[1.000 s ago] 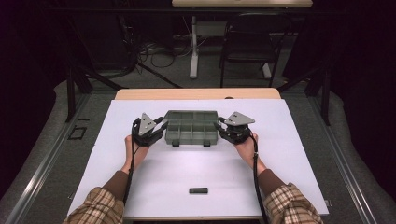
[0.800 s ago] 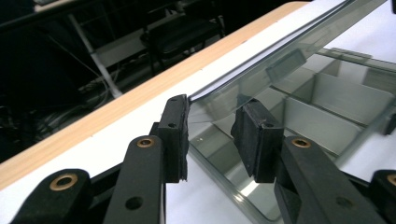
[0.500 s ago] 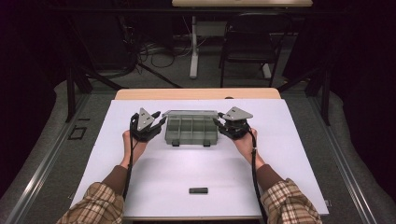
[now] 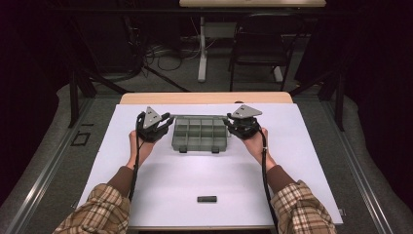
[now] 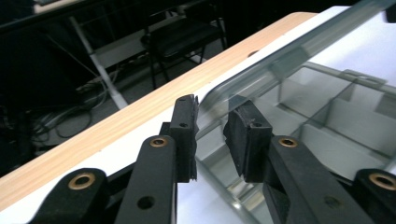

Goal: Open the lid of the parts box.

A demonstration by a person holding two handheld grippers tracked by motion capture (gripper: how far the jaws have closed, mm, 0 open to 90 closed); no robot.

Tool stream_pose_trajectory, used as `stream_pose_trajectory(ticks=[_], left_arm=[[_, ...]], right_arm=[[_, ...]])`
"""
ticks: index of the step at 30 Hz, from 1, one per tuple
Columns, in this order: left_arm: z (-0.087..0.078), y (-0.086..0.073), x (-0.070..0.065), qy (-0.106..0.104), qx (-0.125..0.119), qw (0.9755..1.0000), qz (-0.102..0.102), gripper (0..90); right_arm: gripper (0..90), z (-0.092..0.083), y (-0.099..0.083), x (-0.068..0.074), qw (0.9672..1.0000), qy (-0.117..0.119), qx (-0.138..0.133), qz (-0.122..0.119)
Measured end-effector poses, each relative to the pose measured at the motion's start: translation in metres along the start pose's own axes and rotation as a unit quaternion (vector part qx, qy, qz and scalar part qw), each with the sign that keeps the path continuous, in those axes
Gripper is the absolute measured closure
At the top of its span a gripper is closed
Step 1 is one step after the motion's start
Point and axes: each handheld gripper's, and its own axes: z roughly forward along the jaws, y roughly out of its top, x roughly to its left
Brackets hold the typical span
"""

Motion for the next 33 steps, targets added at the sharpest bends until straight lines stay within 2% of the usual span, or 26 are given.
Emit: stream_pose_trajectory(ticks=[7,9,14,19,21,26,33], left_arm=[[0.000,0.003,0.004,-0.009,0.007,0.9999,-0.004,72.9],[0.001,0.005,0.006,-0.012,0.008,0.9998,-0.012,73.4],[0.008,0.011,0.017,-0.031,0.029,0.9984,-0.038,75.8],[0.015,0.014,0.025,-0.040,0.036,0.9967,-0.060,75.8],[0.019,0.014,0.028,-0.041,0.049,0.9951,-0.075,77.5],[0.026,0.016,0.032,-0.039,0.044,0.9941,-0.092,78.5],[0.038,0.014,0.036,-0.026,0.045,0.9935,-0.101,79.0]], right_arm=[[72.9,0.002,0.002,-0.007,0.9997,0.010,0.007,0.020],[72.9,0.002,0.003,-0.008,0.9995,0.014,0.011,0.024],[73.1,0.007,0.007,-0.015,0.9985,0.026,0.025,0.041],[74.2,0.011,0.011,-0.021,0.9975,0.027,0.030,0.058],[74.6,0.013,0.013,-0.023,0.9973,0.026,0.030,0.061],[75.4,0.019,0.016,-0.025,0.9965,0.018,0.036,0.073],[76.7,0.031,0.015,-0.027,0.9930,0.002,0.053,0.106]])
